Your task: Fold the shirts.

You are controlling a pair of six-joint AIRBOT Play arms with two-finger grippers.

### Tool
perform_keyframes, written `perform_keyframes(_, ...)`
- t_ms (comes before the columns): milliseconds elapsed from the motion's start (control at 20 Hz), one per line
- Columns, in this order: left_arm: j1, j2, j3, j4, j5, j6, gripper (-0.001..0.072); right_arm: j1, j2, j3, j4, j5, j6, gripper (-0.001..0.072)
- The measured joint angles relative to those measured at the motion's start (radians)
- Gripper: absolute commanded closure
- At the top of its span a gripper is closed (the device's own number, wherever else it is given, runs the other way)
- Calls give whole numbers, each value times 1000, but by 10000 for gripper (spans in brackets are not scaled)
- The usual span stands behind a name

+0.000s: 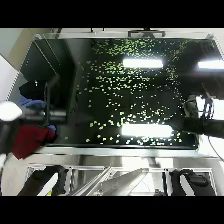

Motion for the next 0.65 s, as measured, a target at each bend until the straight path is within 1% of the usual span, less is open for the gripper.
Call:
perform_keyframes(100,-8,76,-110,15,36,-9,684,13,16,-40,2,-12,-16,694)
perform_keyframes(200,-12,126,-166,19,59,-17,684,20,25,-61,7,-19,-25,694)
perform_keyframes(400,-14,192,-211,27,77,-34,685,25,31,-78,8,-19,-37,694)
perform_keyframes(650,-15,219,-223,31,84,-55,685,26,32,-82,7,-23,-51,694)
